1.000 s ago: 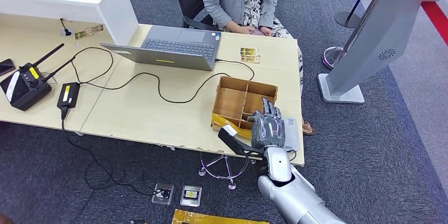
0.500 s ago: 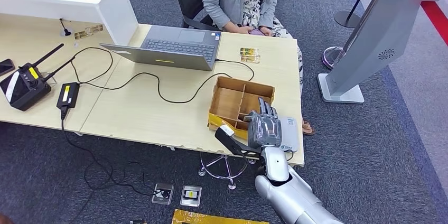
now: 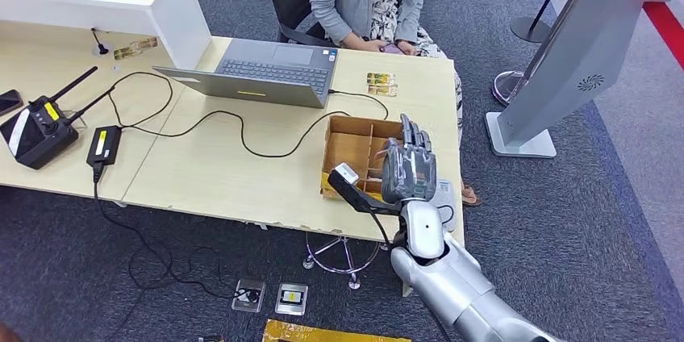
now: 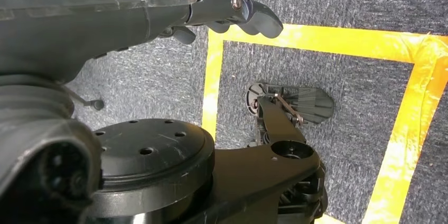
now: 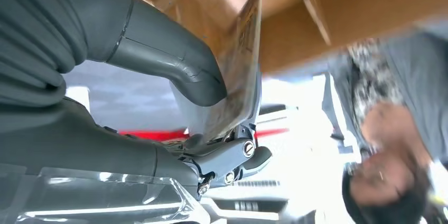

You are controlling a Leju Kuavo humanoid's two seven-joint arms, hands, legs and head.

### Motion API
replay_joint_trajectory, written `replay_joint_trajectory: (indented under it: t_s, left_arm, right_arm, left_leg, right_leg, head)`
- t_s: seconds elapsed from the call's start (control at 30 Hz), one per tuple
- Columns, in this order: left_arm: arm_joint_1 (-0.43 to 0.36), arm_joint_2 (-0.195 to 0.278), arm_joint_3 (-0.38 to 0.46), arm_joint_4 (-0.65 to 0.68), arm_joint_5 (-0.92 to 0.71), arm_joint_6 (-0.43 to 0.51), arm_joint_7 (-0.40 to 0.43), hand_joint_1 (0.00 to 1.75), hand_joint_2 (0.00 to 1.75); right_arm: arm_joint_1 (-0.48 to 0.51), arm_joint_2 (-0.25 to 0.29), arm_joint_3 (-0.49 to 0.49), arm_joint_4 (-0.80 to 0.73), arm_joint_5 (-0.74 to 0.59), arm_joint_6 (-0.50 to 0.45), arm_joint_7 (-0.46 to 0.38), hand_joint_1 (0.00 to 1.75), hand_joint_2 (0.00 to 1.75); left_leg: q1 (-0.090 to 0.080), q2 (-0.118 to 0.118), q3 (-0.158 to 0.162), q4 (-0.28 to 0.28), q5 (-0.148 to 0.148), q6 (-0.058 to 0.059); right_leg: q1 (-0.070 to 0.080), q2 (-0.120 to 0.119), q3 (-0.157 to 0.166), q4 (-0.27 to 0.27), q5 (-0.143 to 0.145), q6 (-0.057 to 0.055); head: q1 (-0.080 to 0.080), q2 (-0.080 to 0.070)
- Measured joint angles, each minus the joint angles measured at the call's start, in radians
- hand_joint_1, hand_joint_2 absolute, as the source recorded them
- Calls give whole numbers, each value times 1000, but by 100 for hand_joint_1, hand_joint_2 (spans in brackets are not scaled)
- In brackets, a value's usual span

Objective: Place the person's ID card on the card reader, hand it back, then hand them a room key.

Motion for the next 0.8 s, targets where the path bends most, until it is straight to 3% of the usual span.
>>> replay_joint_trajectory:
  t_s: [0.37, 0.6, 0.8]
  left_arm:
    - [0, 0, 0, 0, 17, 12, -7, 0, 0]
    - [0, -1, 0, 0, 21, 20, -9, 0, 0]
    - [-3, -1, 0, 0, 20, 28, -9, 0, 0]
  right_arm:
    - [-98, -21, -17, -50, 94, 19, -27, 175, 175]
    - [-143, -12, -17, -20, 45, -59, -74, 175, 175]
    - [-205, 13, -17, 92, -5, -65, -94, 175, 175]
  left_leg:
    - [0, 0, 0, 0, 0, 0]
    - [0, 0, 0, 0, 0, 0]
    - [0, 0, 0, 0, 0, 0]
  right_leg:
    - [0, 0, 0, 0, 0, 0]
    - [0, 0, 0, 0, 0, 0]
    - [0, -1, 0, 0, 0, 0]
  head:
    - [0, 0]
    - [0, 0]
    - [0, 0]
